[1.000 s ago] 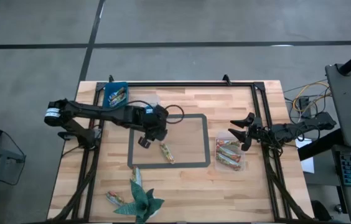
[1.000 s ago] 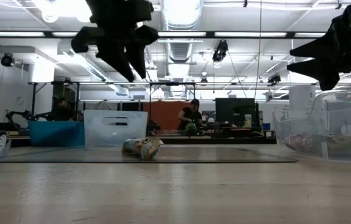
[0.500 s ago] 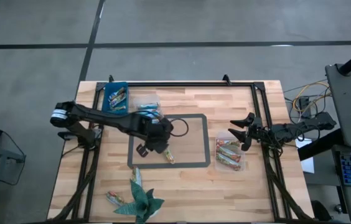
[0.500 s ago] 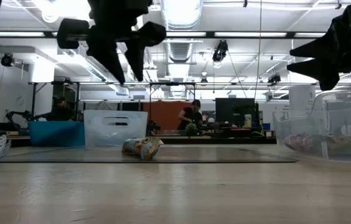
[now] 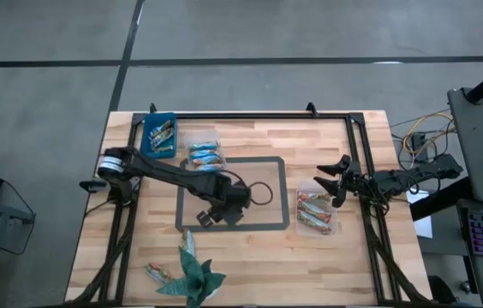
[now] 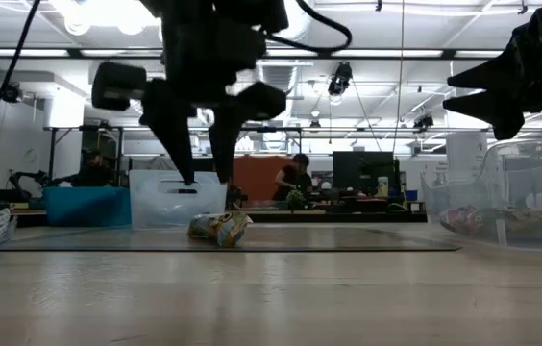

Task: Pick and place Granola Bars by type
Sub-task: Put the yellow granola bar into the left transparent bin

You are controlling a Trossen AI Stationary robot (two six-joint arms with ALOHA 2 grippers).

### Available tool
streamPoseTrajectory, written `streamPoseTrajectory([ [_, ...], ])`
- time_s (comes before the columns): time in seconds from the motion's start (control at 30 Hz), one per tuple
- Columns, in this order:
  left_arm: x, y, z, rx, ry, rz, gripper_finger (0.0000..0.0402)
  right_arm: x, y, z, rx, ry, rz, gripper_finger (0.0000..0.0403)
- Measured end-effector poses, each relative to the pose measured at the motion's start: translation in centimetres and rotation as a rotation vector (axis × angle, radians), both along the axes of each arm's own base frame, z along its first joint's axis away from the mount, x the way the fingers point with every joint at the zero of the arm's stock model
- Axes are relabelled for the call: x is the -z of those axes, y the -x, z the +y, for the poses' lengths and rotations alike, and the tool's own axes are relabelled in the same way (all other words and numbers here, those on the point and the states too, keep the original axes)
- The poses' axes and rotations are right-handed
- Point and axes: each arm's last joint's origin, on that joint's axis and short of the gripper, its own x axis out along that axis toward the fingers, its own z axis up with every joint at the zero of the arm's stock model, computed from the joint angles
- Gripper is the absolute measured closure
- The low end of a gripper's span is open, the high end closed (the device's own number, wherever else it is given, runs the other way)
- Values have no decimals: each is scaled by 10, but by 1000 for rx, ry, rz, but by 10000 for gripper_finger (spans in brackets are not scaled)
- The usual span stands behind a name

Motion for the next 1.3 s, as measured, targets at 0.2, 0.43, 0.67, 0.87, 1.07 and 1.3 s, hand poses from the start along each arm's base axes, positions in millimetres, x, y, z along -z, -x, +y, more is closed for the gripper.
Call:
streamPoseTrajectory([
  [0.2, 18, -11, -2, -33, 1, -11, 257, 0, 0, 0, 1, 0, 0, 179],
  [0.43, 39, -16, -2, -61, 1, 39, 257, 0, 0, 0, 0, 0, 0, 179],
  [0.67, 43, -16, -2, -59, -2, 54, 307, 0, 0, 0, 1, 0, 0, 179],
  [0.87, 40, -16, -2, -60, -4, 45, 392, 0, 0, 0, 0, 0, -1, 179],
  [1.07, 29, -16, -1, -55, -39, 84, 400, 0, 0, 0, 0, 0, 0, 179],
  [1.3, -6, -18, 2, -17, -113, 34, 401, 0, 0, 0, 1, 0, 0, 179],
])
